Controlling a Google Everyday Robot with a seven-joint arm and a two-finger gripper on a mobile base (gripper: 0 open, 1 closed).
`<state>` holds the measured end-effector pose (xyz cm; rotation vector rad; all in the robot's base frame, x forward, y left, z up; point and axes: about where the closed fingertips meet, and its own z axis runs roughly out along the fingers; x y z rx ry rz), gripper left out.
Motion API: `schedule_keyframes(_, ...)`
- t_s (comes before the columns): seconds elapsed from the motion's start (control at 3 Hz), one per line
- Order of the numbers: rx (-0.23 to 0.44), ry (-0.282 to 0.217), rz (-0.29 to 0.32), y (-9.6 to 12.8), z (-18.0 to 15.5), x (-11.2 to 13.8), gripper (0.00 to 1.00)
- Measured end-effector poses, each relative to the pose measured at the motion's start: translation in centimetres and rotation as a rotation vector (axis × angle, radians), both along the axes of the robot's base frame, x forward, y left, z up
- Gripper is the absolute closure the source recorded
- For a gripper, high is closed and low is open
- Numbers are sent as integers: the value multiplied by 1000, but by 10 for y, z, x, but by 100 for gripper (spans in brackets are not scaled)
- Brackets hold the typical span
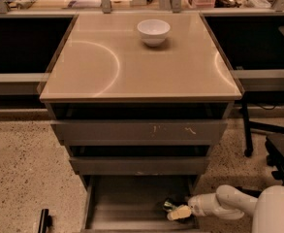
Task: Place green can into bottom drawer
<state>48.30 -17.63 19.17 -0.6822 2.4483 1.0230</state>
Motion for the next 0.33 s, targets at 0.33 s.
schedule_keyframes(0.33, 0, 0, 0, 0, 0, 0, 0)
